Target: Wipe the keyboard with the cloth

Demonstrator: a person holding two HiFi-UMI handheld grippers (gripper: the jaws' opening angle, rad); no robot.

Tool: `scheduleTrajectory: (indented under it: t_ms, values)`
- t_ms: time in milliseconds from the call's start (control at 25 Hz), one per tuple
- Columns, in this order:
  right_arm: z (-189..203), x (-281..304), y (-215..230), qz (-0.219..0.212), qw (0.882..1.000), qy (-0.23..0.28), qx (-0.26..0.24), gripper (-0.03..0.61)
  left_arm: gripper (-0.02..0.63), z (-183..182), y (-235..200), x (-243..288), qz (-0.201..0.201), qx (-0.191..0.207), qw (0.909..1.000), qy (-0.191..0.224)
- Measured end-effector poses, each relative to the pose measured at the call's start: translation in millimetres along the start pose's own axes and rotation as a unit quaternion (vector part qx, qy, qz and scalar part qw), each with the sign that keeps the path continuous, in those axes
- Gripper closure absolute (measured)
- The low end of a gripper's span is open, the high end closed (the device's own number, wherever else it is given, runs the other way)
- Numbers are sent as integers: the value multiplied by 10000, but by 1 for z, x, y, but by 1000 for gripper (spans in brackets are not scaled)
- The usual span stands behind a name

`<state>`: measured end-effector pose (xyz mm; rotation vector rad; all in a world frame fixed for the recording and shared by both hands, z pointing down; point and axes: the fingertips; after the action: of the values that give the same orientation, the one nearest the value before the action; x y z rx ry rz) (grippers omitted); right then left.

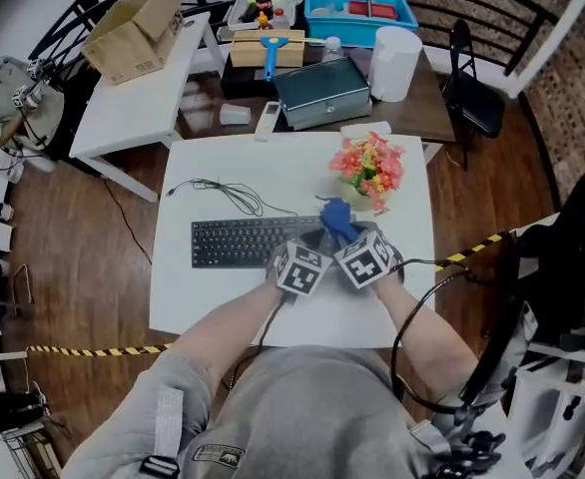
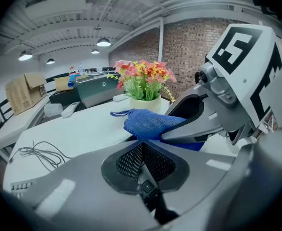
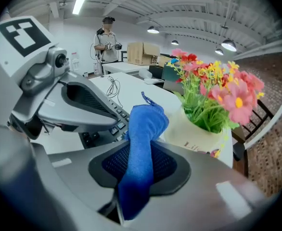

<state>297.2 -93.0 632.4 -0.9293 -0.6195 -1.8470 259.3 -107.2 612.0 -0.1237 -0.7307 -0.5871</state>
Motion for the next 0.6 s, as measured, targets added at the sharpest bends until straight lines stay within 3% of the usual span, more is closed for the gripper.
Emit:
scheduleTrajectory:
  t_ms: [360,600]
  values:
    - [-13,16,19,-60,9998,-175,-91,465,620,-9,-14,14,37,-542,9983,-213]
    - [0,10,0,-95,9998,-184,-30,466,620,10,-4,5,169,-447,9984,-288]
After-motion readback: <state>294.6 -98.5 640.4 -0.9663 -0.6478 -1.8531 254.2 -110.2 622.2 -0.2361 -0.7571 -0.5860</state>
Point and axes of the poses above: the fingertips, and each gripper's own axes: x forward along the fingers, y to its right, z out of its underside, and after that the axes turned 9 degrees about -z, right-handed
